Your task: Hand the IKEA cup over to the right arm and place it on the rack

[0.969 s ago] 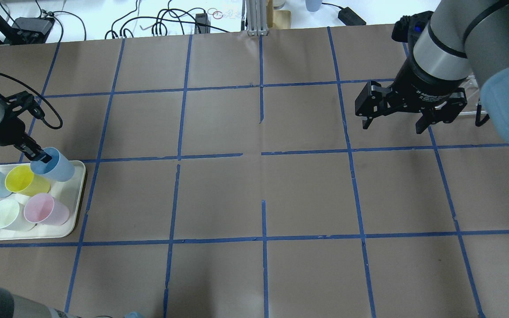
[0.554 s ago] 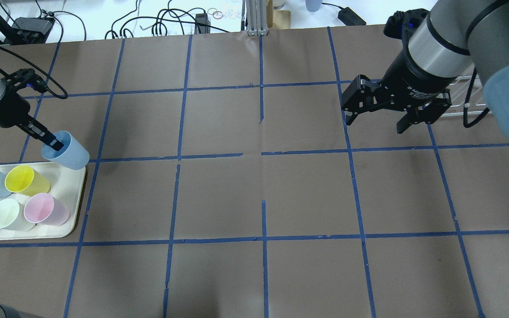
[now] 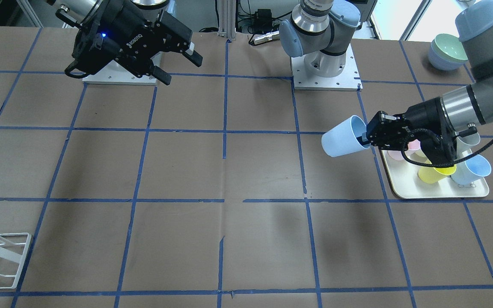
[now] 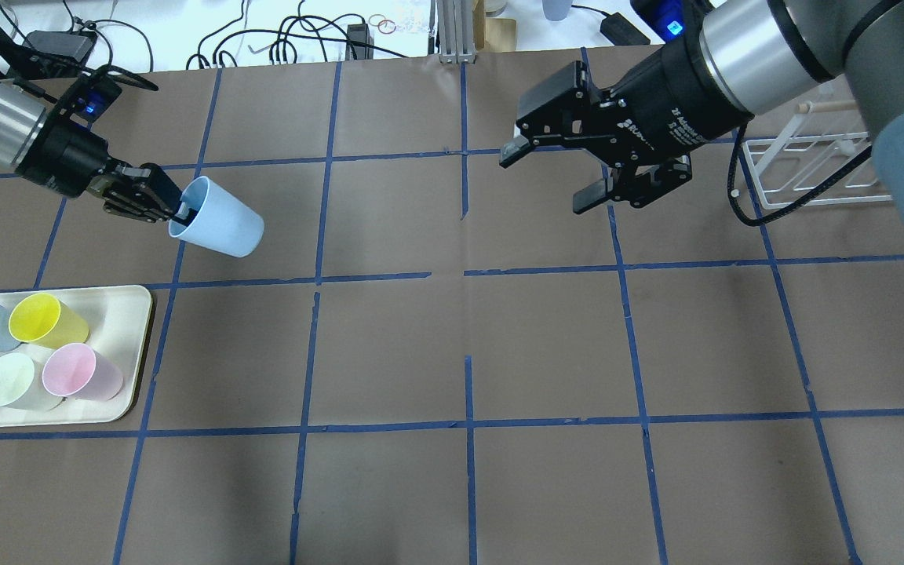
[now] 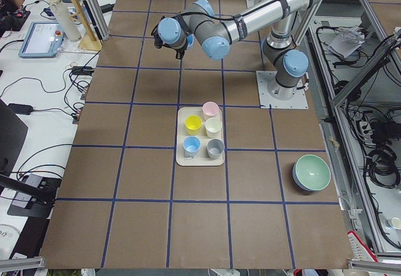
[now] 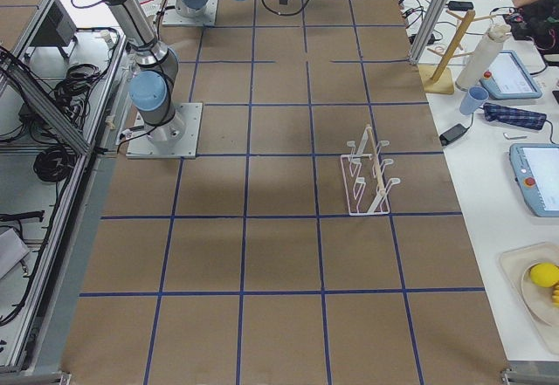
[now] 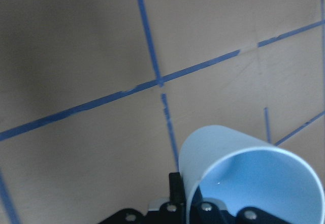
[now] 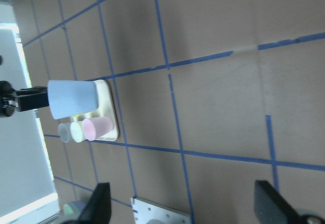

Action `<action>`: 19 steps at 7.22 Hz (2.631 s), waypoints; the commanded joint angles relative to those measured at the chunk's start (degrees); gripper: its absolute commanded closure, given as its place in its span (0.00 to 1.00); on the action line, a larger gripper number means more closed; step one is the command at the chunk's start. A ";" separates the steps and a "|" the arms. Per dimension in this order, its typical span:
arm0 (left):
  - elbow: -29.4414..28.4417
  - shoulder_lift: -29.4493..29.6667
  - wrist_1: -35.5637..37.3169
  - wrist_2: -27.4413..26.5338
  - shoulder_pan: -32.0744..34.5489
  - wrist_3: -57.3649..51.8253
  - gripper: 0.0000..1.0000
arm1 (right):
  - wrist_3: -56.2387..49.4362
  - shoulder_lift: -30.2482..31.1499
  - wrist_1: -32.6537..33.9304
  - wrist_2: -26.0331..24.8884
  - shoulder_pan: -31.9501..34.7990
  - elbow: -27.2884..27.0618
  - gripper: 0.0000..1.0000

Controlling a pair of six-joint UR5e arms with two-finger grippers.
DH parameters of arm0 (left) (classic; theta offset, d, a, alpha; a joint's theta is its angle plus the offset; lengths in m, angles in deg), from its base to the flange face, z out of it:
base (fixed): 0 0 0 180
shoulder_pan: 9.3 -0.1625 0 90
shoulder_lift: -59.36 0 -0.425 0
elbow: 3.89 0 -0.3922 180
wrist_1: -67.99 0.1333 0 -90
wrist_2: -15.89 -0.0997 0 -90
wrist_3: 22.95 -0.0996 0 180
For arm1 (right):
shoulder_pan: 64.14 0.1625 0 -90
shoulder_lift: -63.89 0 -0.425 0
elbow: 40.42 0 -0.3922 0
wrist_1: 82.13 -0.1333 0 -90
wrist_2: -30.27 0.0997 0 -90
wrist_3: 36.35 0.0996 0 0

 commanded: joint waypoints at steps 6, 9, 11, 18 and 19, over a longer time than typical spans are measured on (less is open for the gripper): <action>0.52 -7.51 -12.69 41.09 14.06 20.20 1.00 | -8.93 -0.83 -4.18 40.24 -8.03 -11.56 0.00; 0.78 -8.05 -12.52 41.11 16.78 20.40 1.00 | -12.45 -2.15 -2.69 44.44 -7.85 -11.13 0.00; 0.78 -7.87 -12.43 41.20 17.76 20.31 1.00 | -12.64 -2.15 -2.86 45.88 -6.55 -11.13 0.00; 0.87 -7.78 -12.25 41.11 17.85 20.40 1.00 | -11.67 -2.24 -5.23 48.96 -3.73 -11.75 0.00; 0.87 -7.78 -12.25 41.11 17.85 20.40 1.00 | -11.67 -2.32 -5.23 48.96 -3.20 -11.66 0.00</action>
